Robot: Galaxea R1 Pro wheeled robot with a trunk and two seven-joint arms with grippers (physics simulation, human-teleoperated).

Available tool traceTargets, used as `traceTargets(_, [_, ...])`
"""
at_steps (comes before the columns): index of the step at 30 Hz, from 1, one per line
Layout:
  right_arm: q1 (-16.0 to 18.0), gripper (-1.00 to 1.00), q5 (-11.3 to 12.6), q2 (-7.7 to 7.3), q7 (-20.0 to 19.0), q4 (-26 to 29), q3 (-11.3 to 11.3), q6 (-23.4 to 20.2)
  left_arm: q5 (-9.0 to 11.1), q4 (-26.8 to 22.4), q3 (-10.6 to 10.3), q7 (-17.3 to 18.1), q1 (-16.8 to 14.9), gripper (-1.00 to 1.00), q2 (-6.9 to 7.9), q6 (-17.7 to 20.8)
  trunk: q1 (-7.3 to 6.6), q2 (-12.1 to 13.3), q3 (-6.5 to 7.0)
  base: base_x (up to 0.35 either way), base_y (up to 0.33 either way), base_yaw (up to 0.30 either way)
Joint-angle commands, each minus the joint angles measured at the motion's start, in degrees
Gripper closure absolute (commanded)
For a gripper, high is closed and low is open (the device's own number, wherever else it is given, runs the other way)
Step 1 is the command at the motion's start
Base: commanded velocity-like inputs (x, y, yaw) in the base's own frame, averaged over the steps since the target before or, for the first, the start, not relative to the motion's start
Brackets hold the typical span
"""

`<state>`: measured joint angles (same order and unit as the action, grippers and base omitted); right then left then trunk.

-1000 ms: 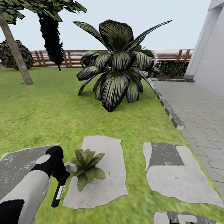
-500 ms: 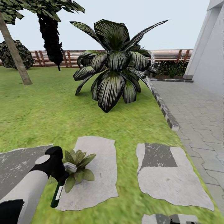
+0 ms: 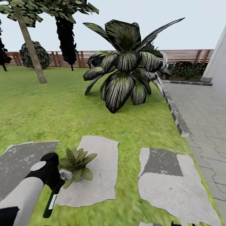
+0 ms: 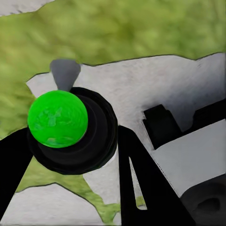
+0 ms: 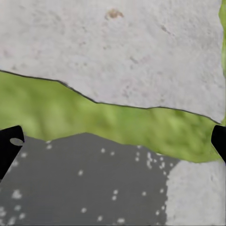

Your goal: Pick up the pesticide atomizer in the garden and spray insectifuge to fully cover both potted plants in the garden.

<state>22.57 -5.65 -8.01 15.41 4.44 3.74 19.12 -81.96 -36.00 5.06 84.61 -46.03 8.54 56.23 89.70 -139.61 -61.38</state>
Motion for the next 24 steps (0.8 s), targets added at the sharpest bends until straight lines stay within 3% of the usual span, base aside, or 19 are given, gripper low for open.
traceTargets(1, [0.0, -1.00, -0.6, 0.01, 0.1, 0.0, 0.4, 0.1, -0.6, 0.0, 0.2, -0.1, 0.5, 1.00, -0.04, 0.5, -0.01, 0.0, -0.05, 0.089, -0.263, 0.278])
traceTargets(5, [0.0, -1.00, -0.6, 0.01, 0.1, 0.0, 0.4, 0.1, 0.2, 0.0, 0.3, -8.8, 3.8, 1.00, -0.72, 0.3, -0.01, 0.0, -0.05, 0.098, -0.220, 0.278])
traceTargets(10, [0.0, -1.00, -0.6, 0.01, 0.1, -0.1, 0.4, 0.1, 2.2, -0.8, 1.0, -12.3, 4.3, 1.00, -0.73, 0.3, -0.01, 0.0, -0.05, 0.015, -0.030, 0.270])
traceTargets(13, [0.0, -1.00, -0.6, 0.01, 0.1, -0.1, 0.4, 0.1, 3.7, -0.8, 4.2, -13.6, 4.5, 1.00, -0.55, 0.3, -0.01, 0.0, -0.05, 0.002, -0.003, 0.129])
traceTargets(17, [0.0, -1.00, -0.6, 0.01, 0.1, -0.1, 0.4, 0.0, 7.2, -0.9, 12.3, -19.8, 6.0, 1.00, -0.48, -0.2, -0.01, 0.0, -0.05, 0.000, -0.001, 0.023])
traceTargets(20, [0.0, -1.00, -0.6, 0.01, 0.2, -0.2, 0.4, 0.1, 9.2, -0.2, 14.6, -26.3, 6.3, 1.00, -1.76, -2.2, -0.01, 0.0, -0.05, 0.000, 0.000, 0.003])
traceTargets(24, [0.0, -1.00, -0.6, 0.01, 0.2, -0.1, 0.4, 0.1, 12.2, 0.1, 15.0, -28.7, 6.5, 1.00, -4.35, -6.1, -0.01, 0.0, -0.17, 0.000, 0.000, 0.109])
